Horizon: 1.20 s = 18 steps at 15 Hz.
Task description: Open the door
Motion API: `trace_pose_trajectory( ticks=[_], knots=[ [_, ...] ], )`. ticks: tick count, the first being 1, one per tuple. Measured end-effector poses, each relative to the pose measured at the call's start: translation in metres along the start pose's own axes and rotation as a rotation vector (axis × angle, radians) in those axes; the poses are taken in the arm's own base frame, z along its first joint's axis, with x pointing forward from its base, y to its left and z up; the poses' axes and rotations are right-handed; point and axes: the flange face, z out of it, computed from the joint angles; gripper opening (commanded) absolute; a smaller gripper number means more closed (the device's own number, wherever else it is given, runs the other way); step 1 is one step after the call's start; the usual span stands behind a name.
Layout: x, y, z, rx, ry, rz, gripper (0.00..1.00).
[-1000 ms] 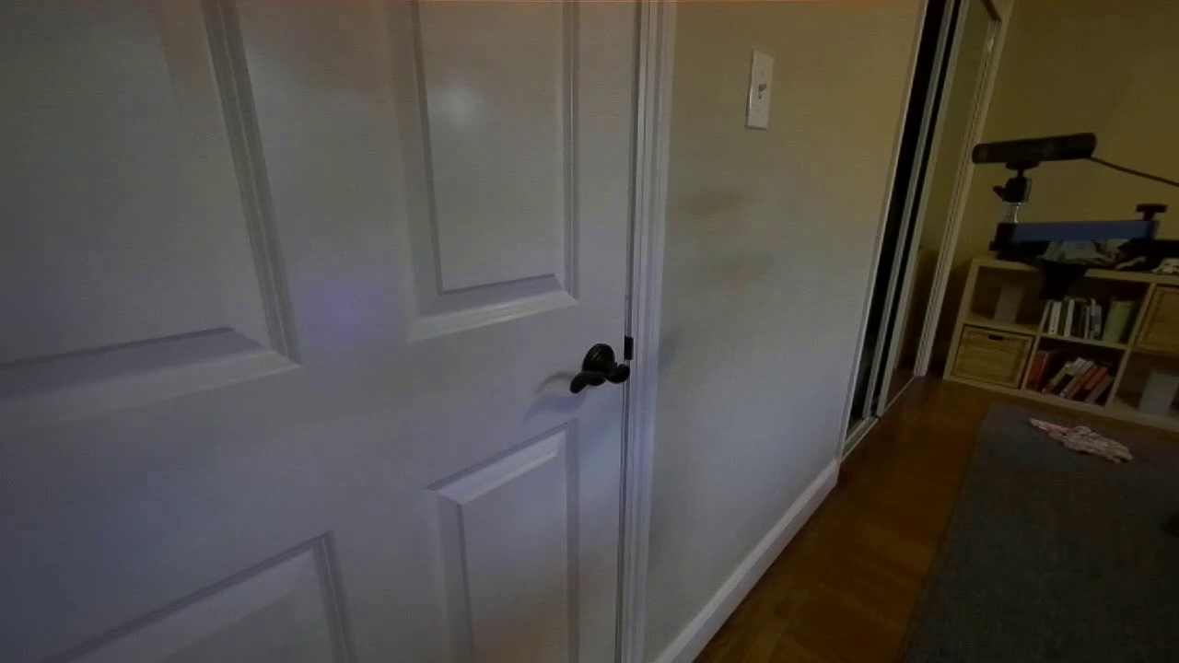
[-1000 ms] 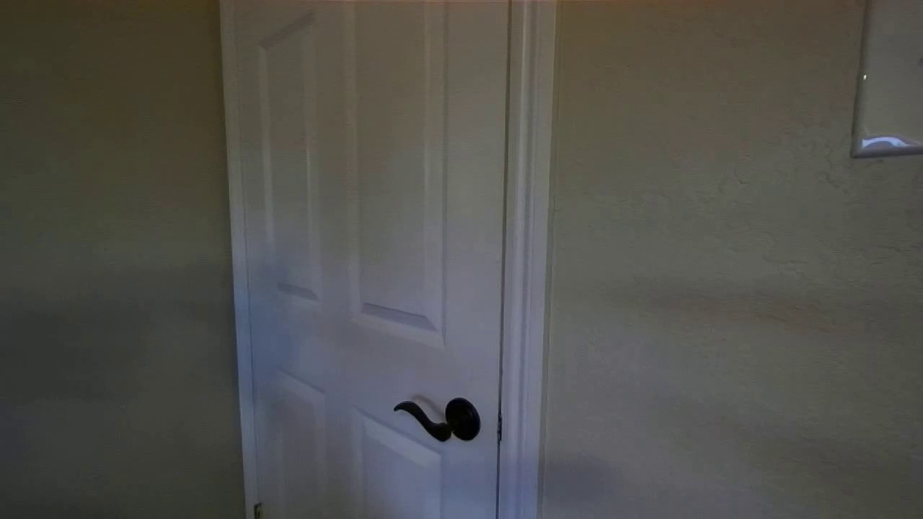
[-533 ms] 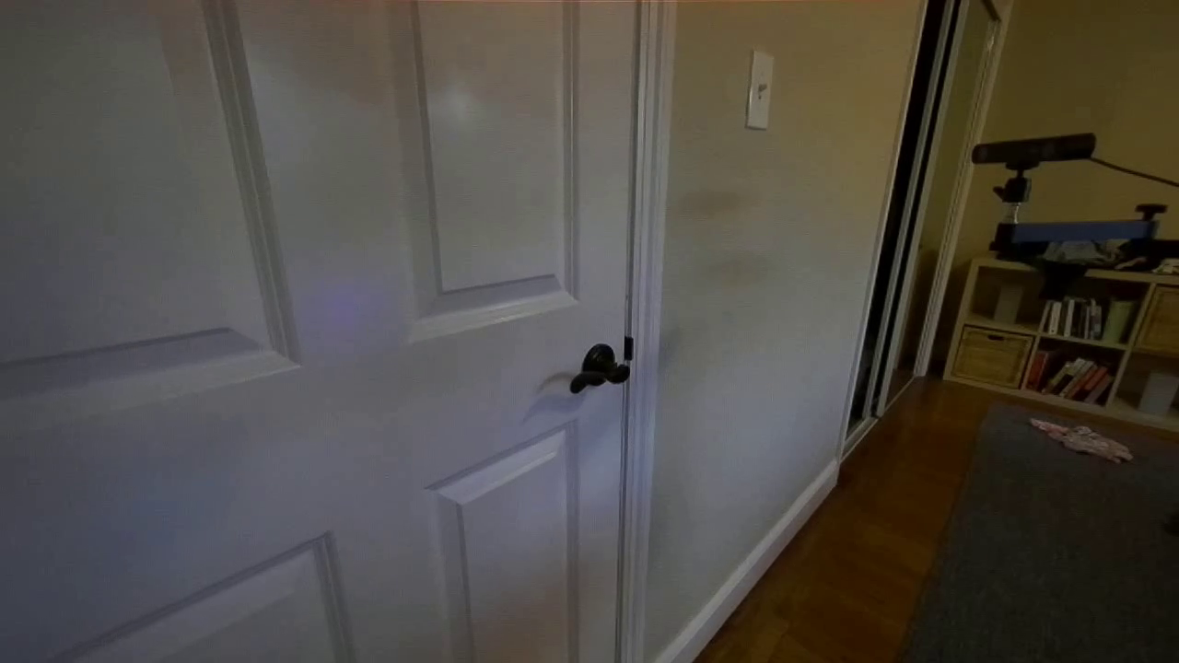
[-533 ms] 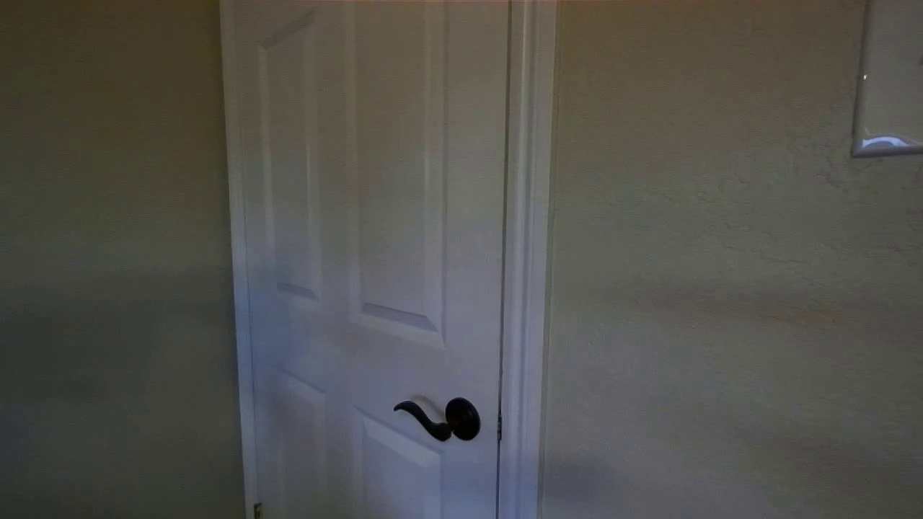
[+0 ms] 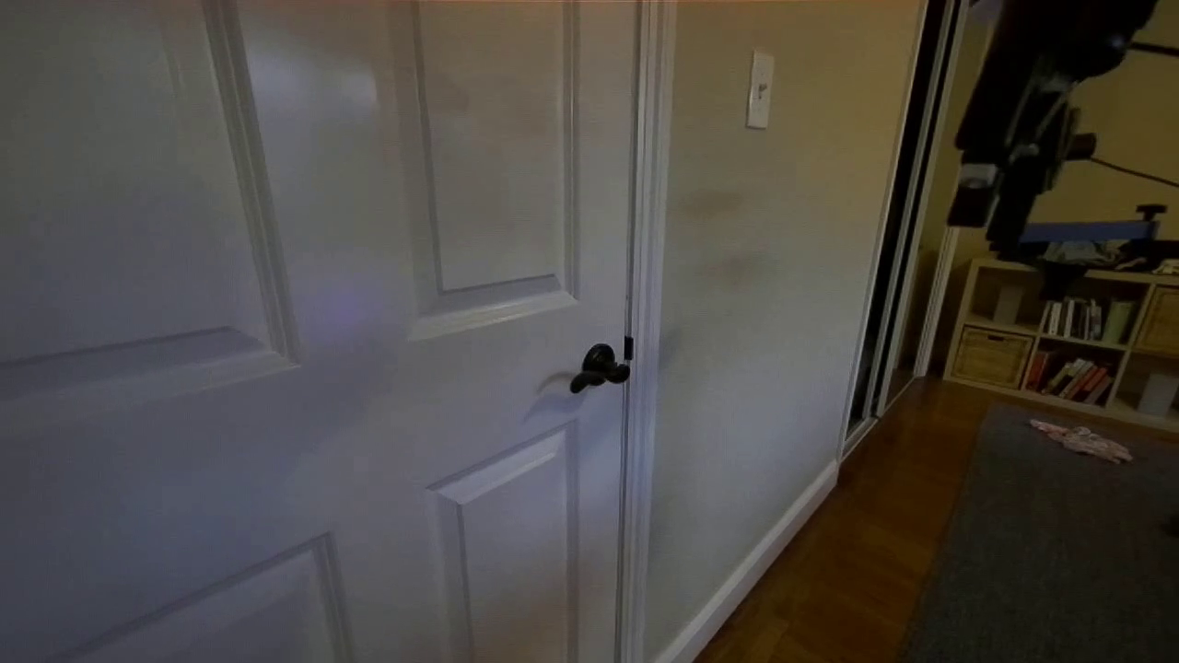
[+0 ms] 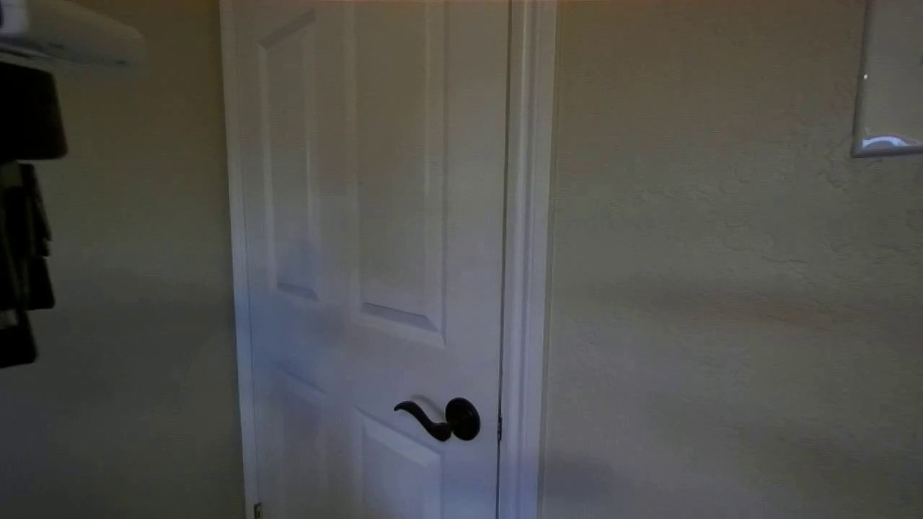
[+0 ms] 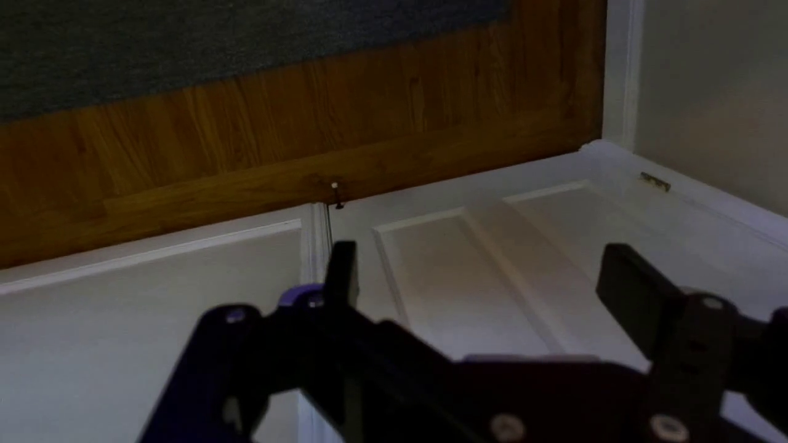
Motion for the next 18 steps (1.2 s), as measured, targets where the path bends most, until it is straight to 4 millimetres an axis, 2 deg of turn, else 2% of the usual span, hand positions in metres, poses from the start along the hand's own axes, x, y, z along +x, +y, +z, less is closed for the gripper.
trace_pose_trajectory(
  ticks=[3,5,13,15,18],
  knots=[
    [0.031,0.000,0.018,-0.018,0.028,0.010,1.00],
    [0.045,-0.002,0.027,-0.020,0.017,0.012,1.00],
    [0.051,-0.004,0.028,-0.011,0.015,0.019,1.00],
    [0.055,-0.003,0.038,0.000,0.016,0.055,1.00],
    [0.070,0.000,0.069,0.000,0.030,0.133,1.00]
  ],
)
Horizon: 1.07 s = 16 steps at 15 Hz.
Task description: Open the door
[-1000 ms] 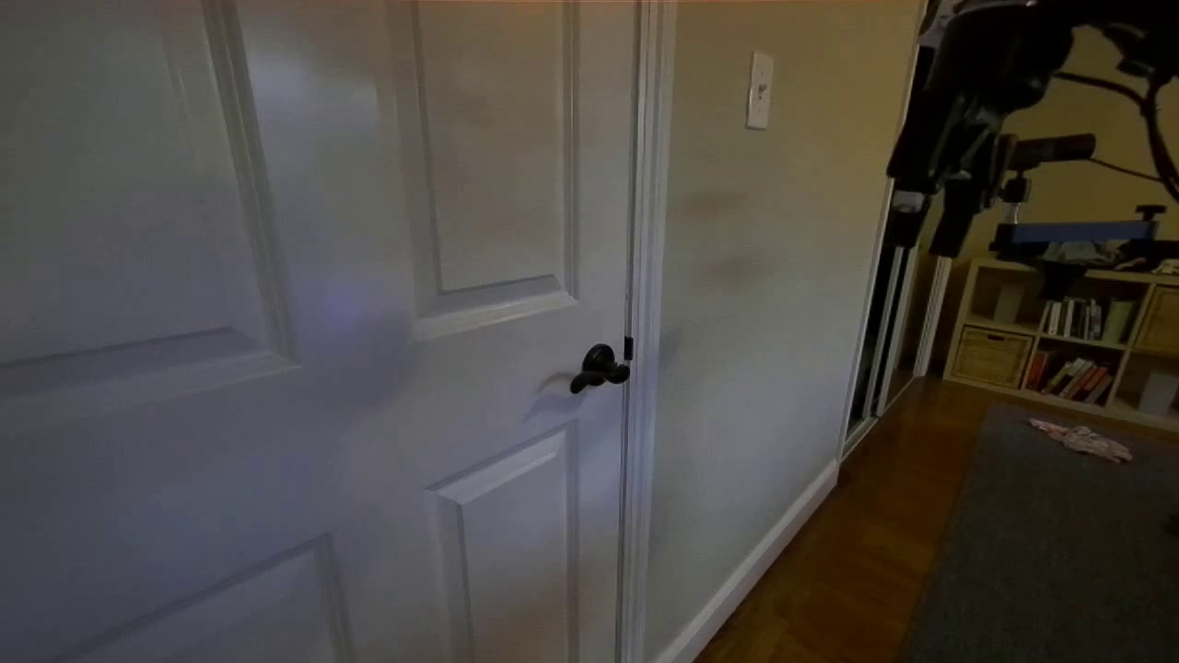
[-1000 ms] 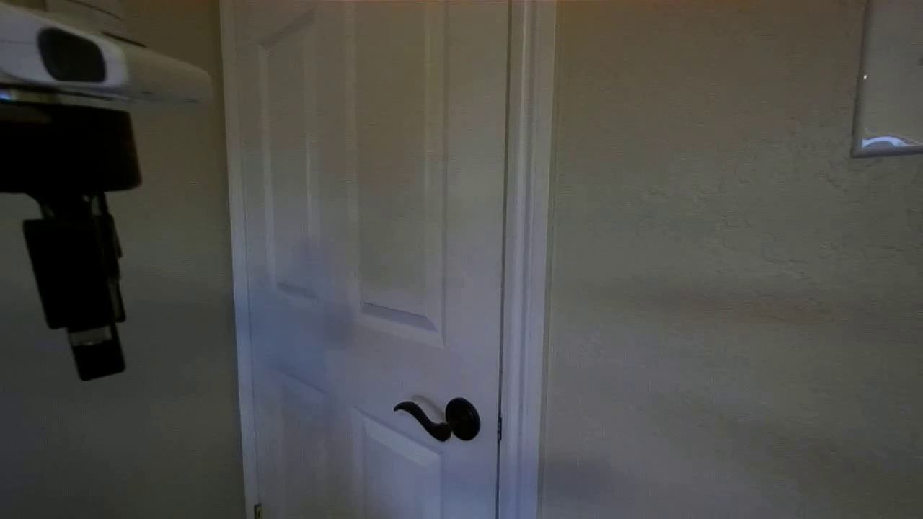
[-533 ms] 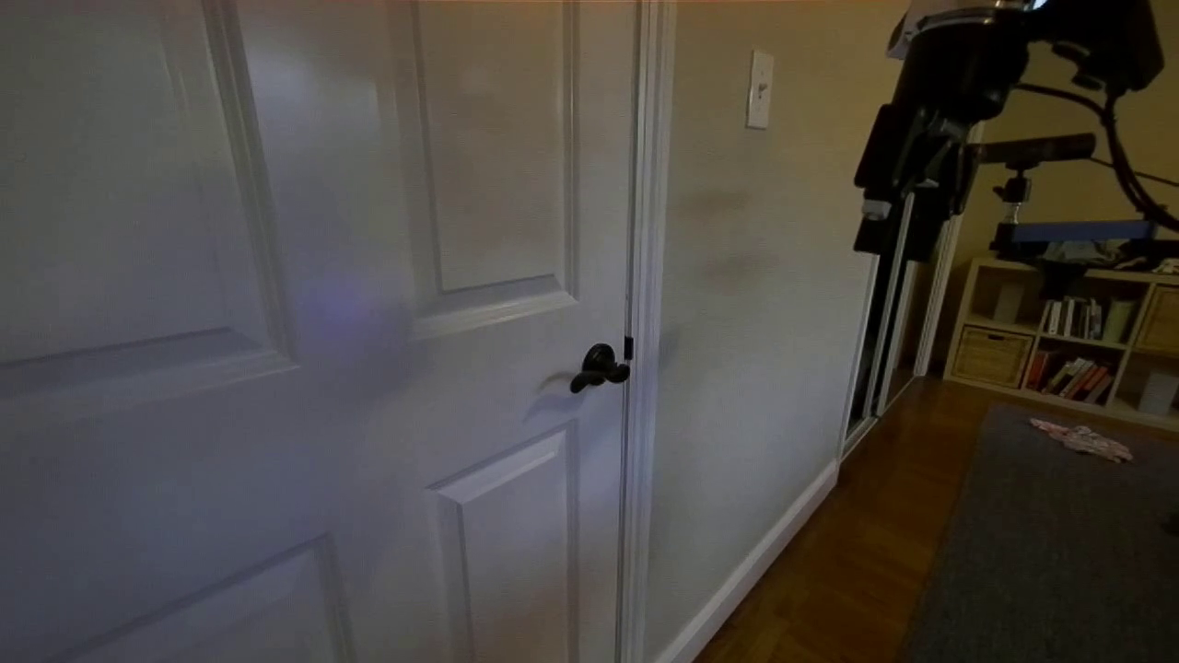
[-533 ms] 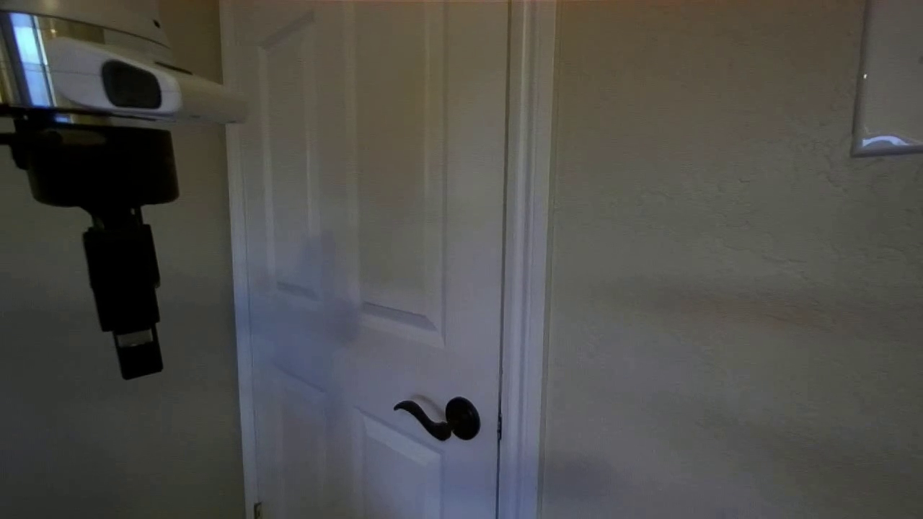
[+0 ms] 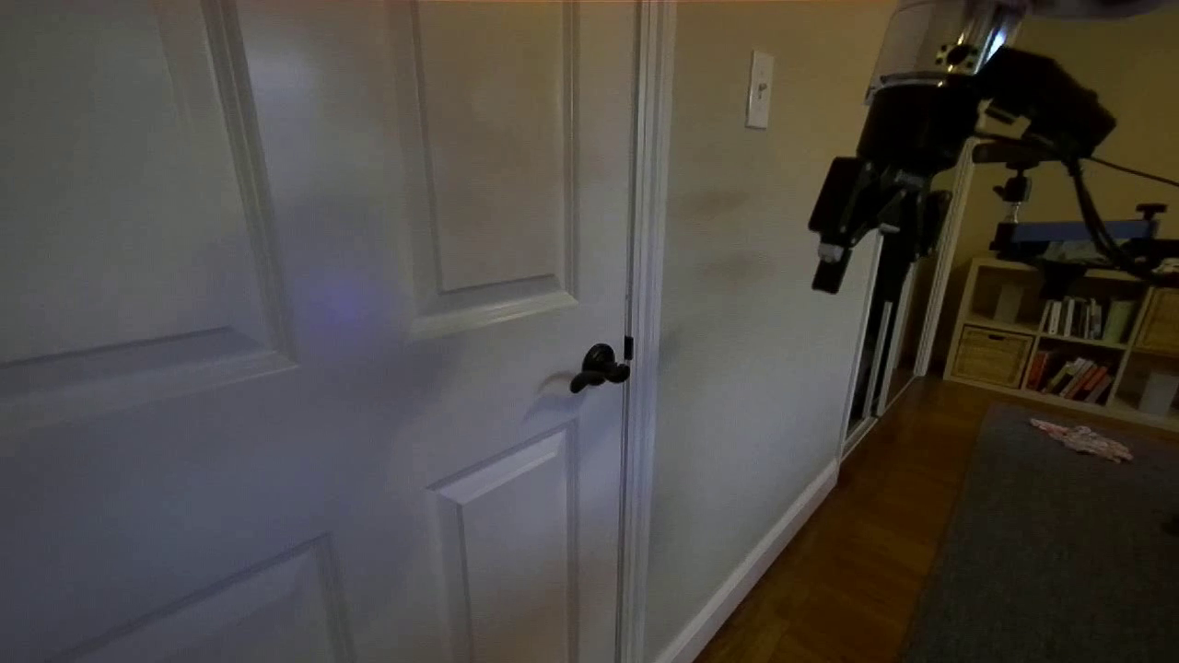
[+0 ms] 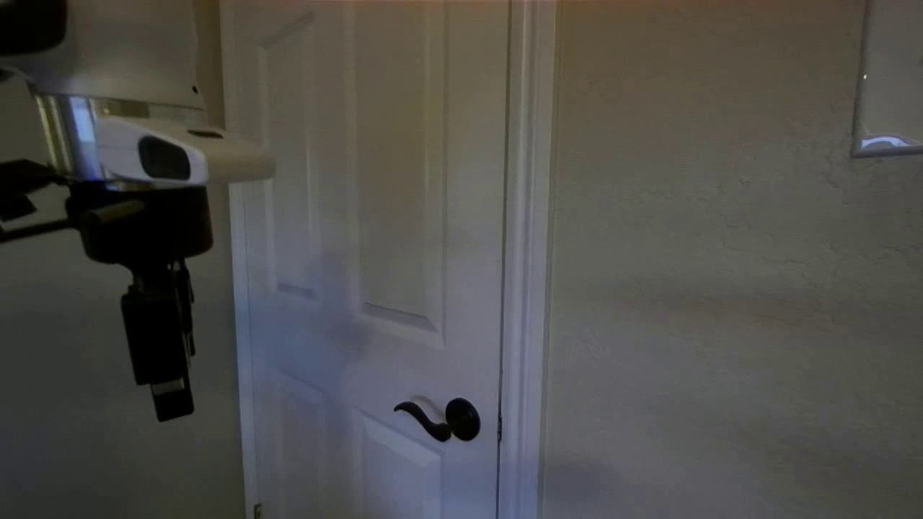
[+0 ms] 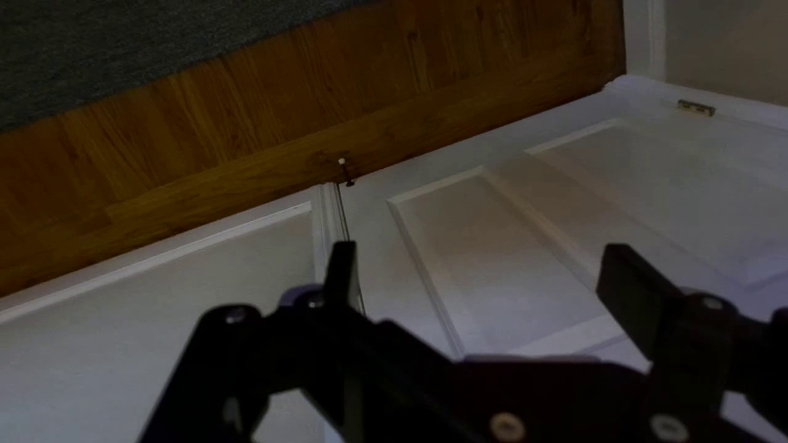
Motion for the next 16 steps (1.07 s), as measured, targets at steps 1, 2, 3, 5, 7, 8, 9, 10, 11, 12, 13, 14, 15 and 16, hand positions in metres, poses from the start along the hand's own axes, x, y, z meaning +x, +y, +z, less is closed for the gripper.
trace_pose_trajectory(
  ticks=[1,2,3,5,7,8,9,10,11,12,13,14,15,16],
  knots=[
    [0.006,0.001,0.013,-0.002,0.004,0.030,1.00],
    [0.012,0.001,0.025,-0.004,0.010,0.057,1.00],
    [0.019,0.001,0.036,-0.005,0.020,0.087,1.00],
    [0.036,-0.001,0.055,-0.001,0.044,0.153,1.00],
    [0.055,-0.005,0.070,0.007,0.068,0.224,1.00],
    [0.065,-0.007,0.076,0.013,0.079,0.261,1.00],
    [0.074,-0.010,0.081,0.020,0.088,0.299,1.00],
    [0.083,-0.013,0.085,0.028,0.096,0.335,1.00],
    [0.091,-0.016,0.089,0.036,0.104,0.374,1.00],
    [0.099,-0.019,0.093,0.044,0.111,0.409,1.00],
    [0.107,-0.023,0.097,0.055,0.117,0.443,1.00],
    [0.115,-0.026,0.100,0.067,0.124,0.474,0.99],
    [0.122,-0.029,0.103,0.082,0.131,0.504,0.99],
    [0.129,-0.031,0.105,0.095,0.137,0.530,1.00]
  ],
)
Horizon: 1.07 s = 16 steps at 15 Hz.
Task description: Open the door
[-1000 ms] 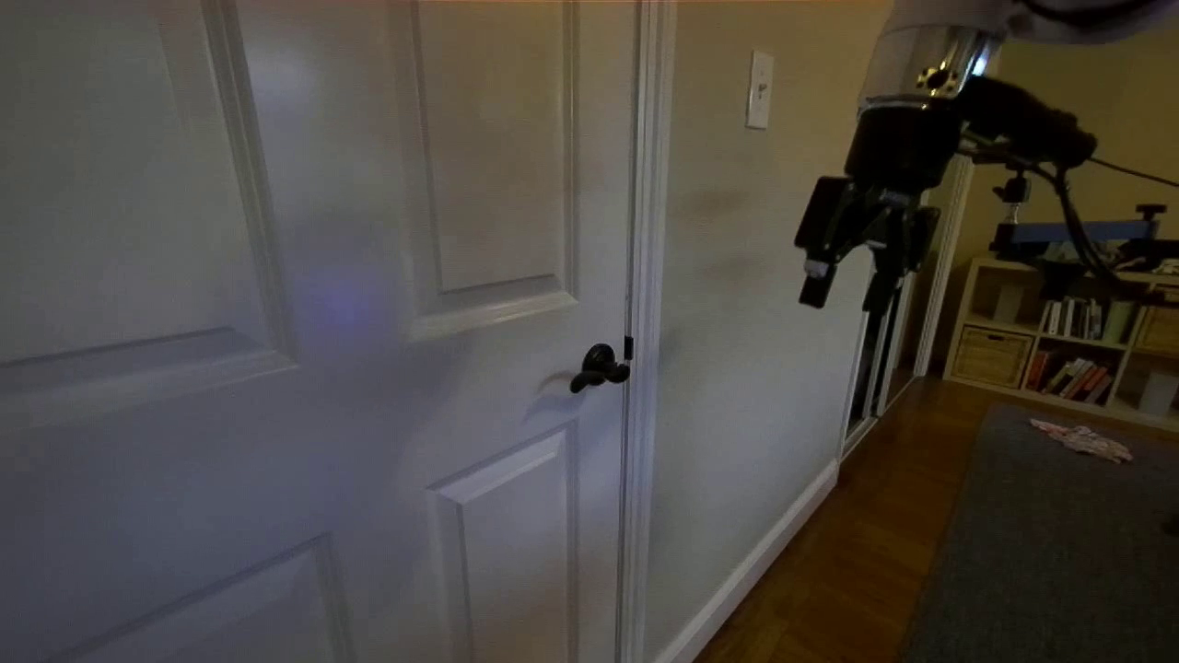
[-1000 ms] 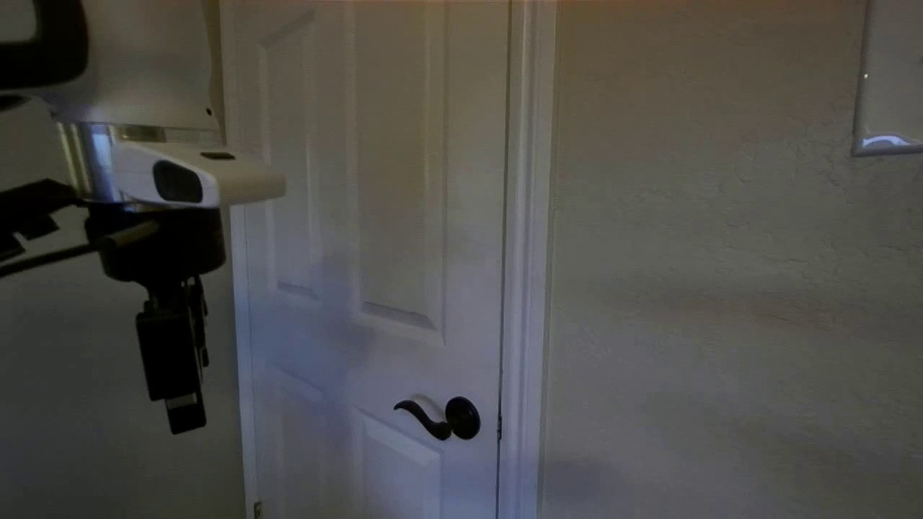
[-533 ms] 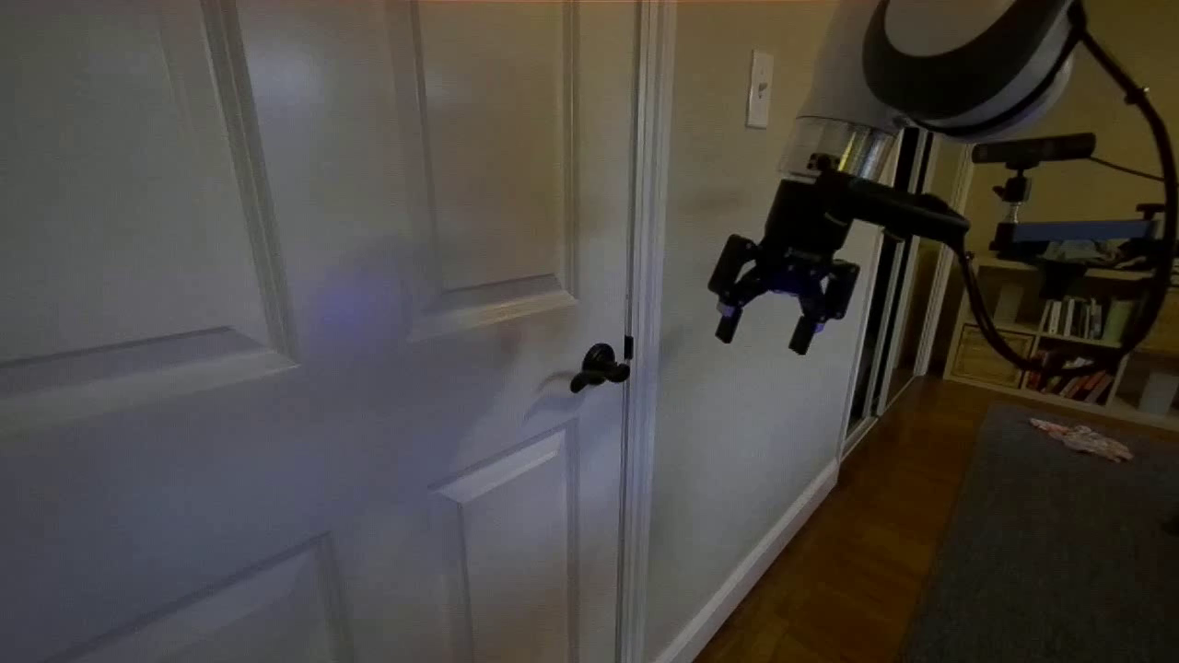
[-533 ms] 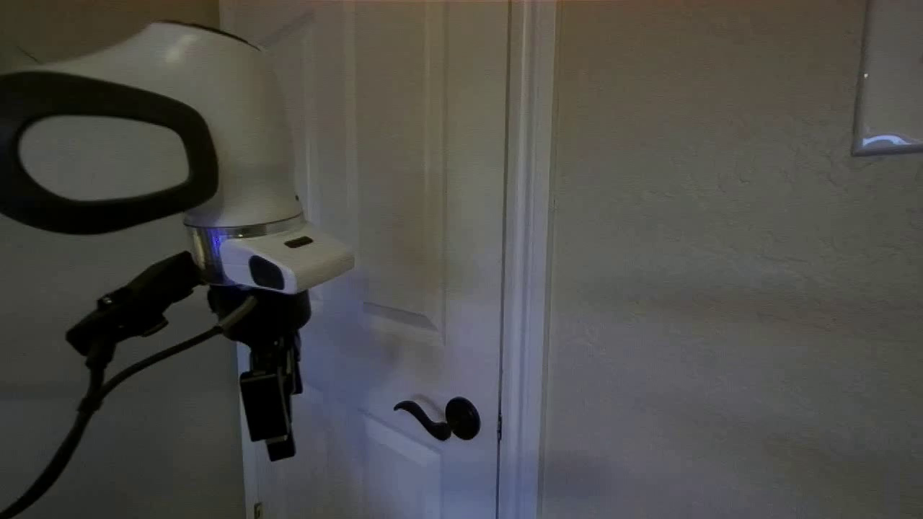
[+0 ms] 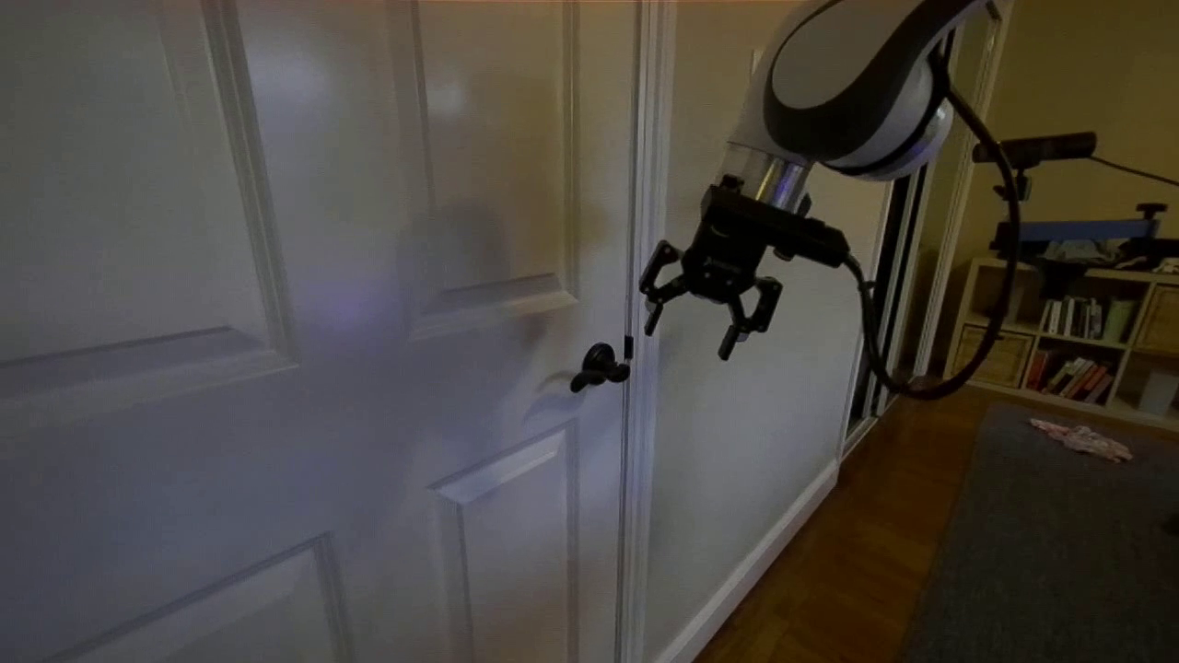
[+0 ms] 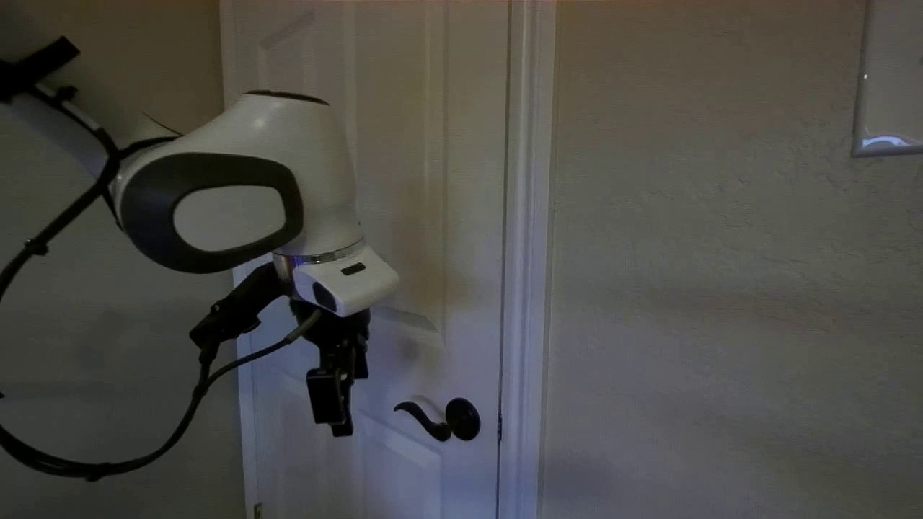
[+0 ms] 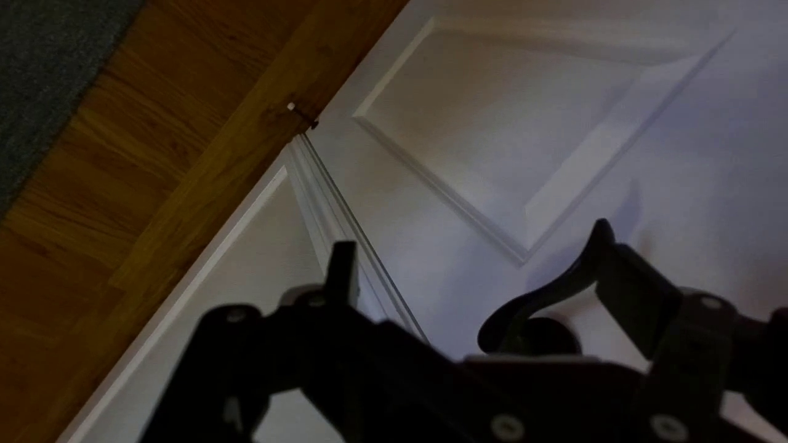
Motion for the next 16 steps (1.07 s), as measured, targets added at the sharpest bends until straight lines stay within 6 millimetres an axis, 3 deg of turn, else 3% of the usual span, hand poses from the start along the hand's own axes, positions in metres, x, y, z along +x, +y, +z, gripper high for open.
trace_pose_trajectory(
  ticks=[6,7,9,13,14,16],
  knots=[
    [0.024,-0.024,0.022,0.067,0.028,0.102,0.85],
    [0.028,-0.027,0.026,0.077,0.032,0.110,0.93],
    [0.035,-0.033,0.034,0.096,0.039,0.122,1.00],
    [0.046,-0.048,0.050,0.122,0.050,0.124,0.99],
    [0.048,-0.051,0.054,0.127,0.051,0.124,0.81],
    [0.053,-0.056,0.065,0.135,0.050,0.127,0.71]
  ],
)
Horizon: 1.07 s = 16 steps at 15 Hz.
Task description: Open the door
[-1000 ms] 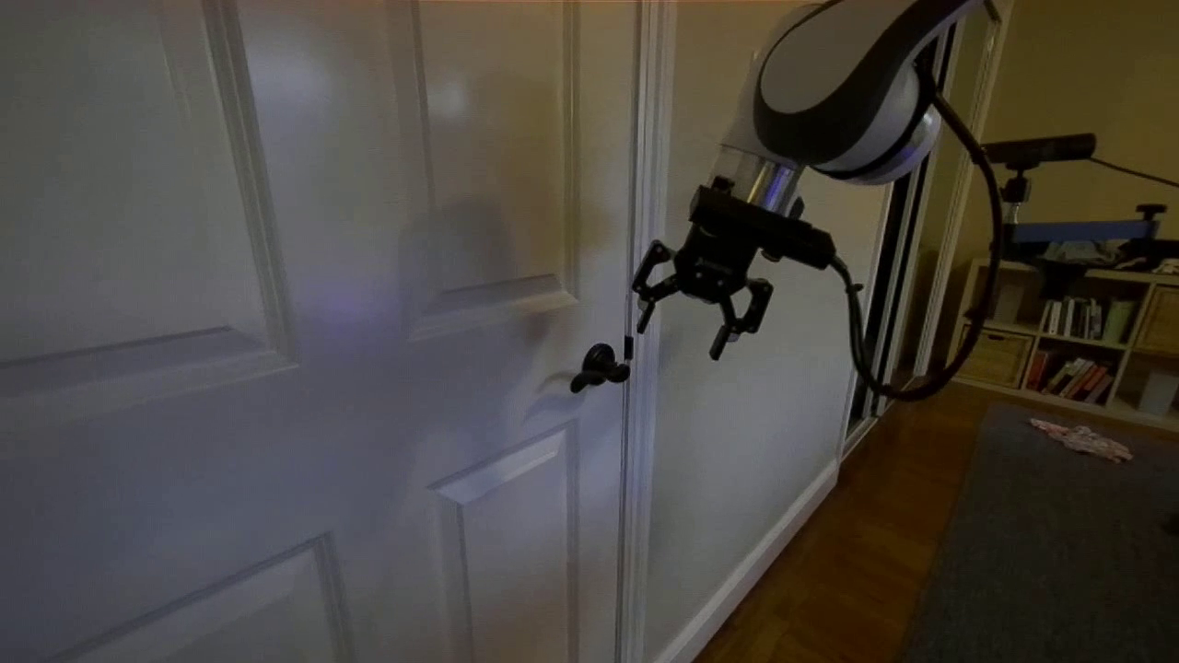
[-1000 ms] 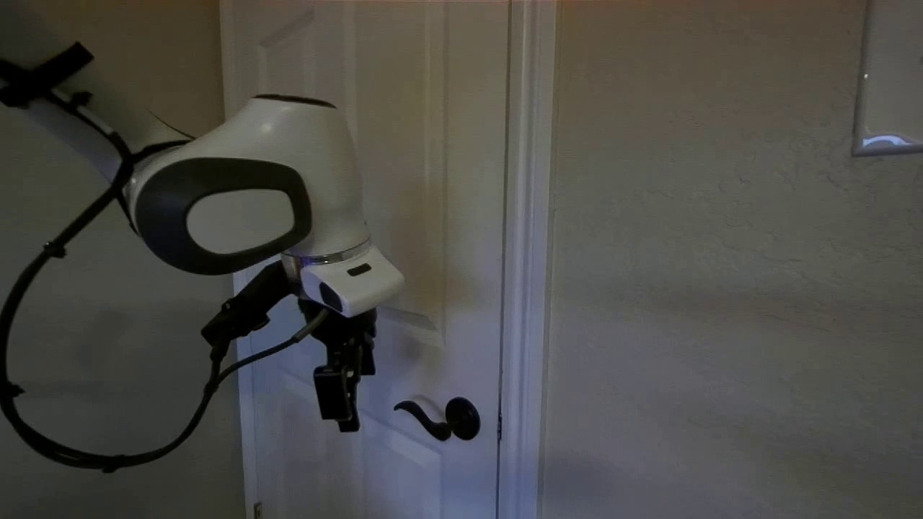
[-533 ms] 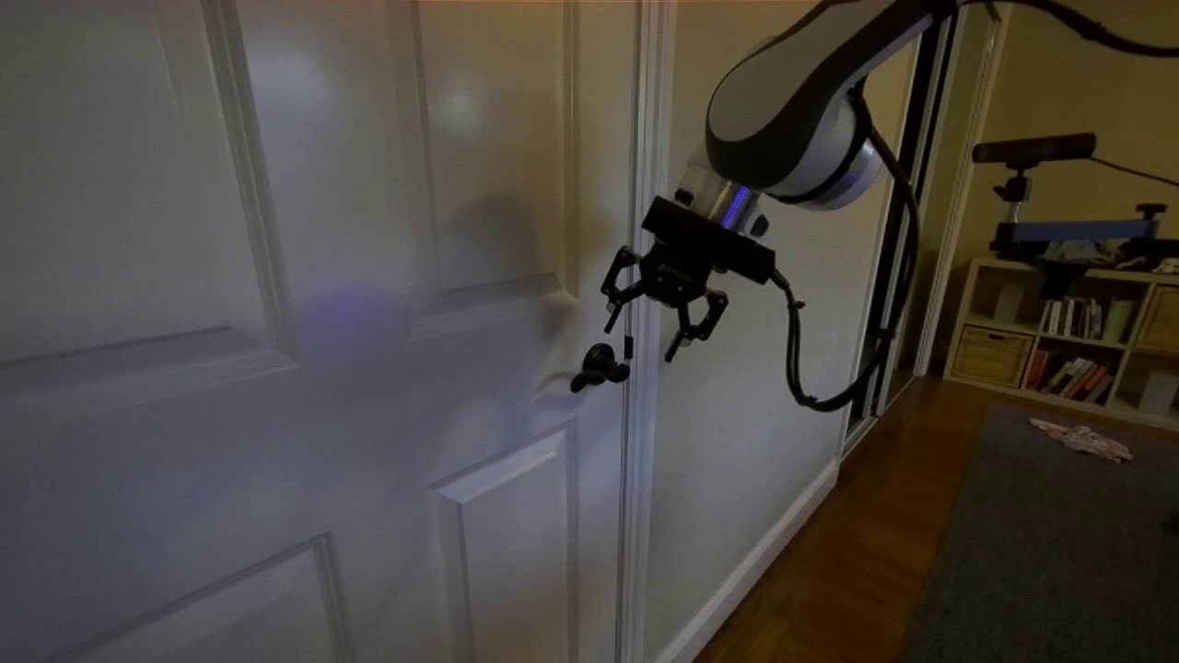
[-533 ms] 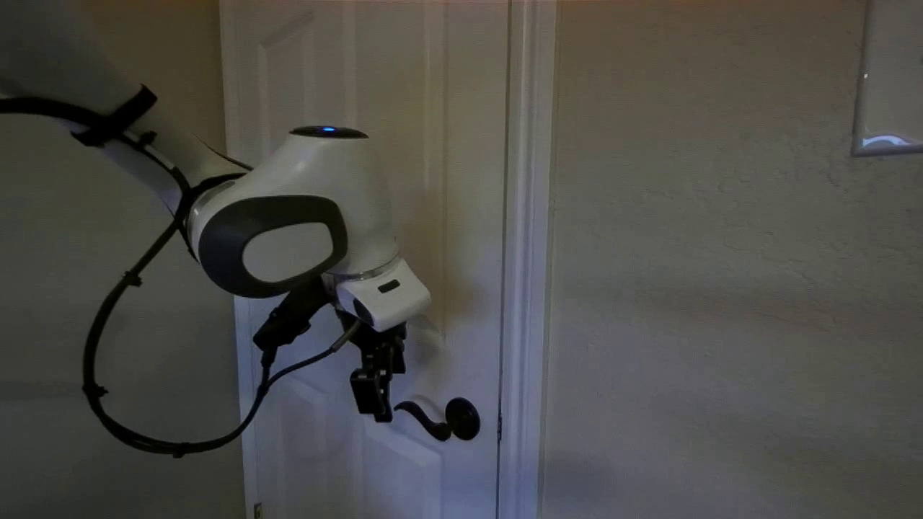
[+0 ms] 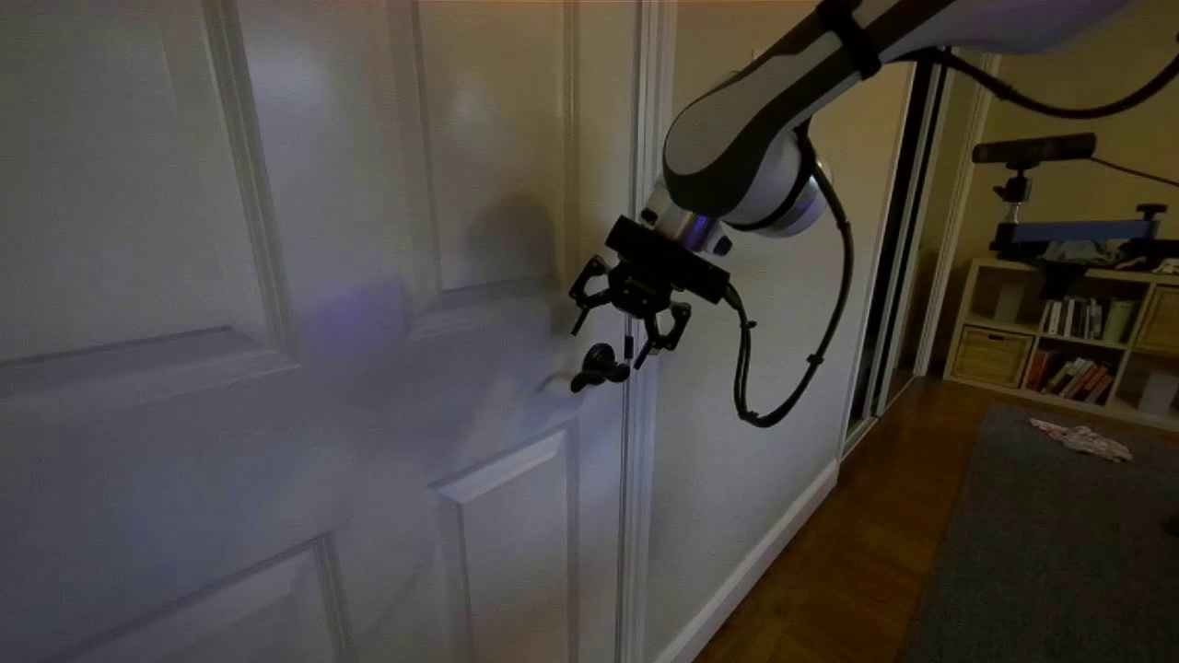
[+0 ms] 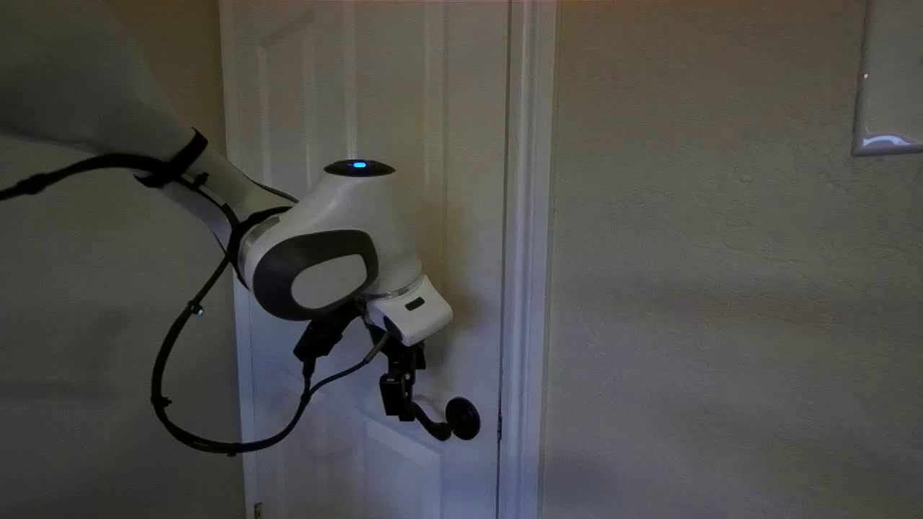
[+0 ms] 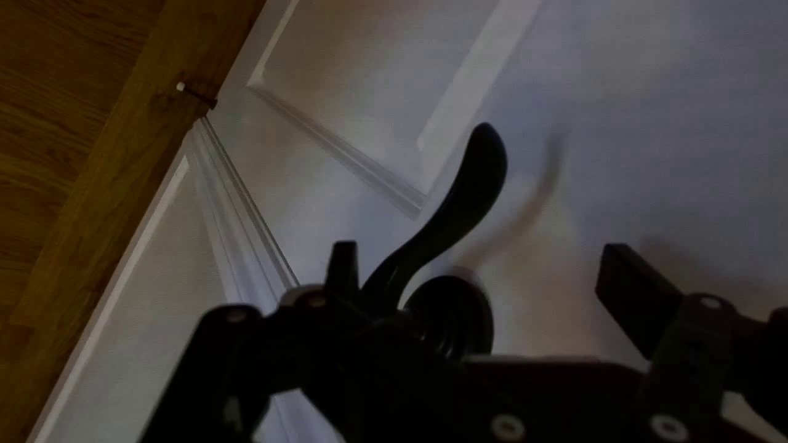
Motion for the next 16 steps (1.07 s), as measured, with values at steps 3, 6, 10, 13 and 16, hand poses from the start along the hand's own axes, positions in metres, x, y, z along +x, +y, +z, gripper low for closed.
trace_pose_trajectory(
  ticks=[3,6,10,13,16],
  knots=[
    [0.002,-0.003,0.018,0.008,-0.007,0.010,0.50],
    [0.005,-0.001,0.032,0.006,-0.015,0.019,0.31],
    [0.007,0.009,0.042,-0.013,-0.032,0.040,0.16],
    [0.008,0.011,0.042,-0.008,-0.038,0.058,0.16],
    [0.008,0.011,0.042,-0.004,-0.042,0.067,0.15]
  ],
)
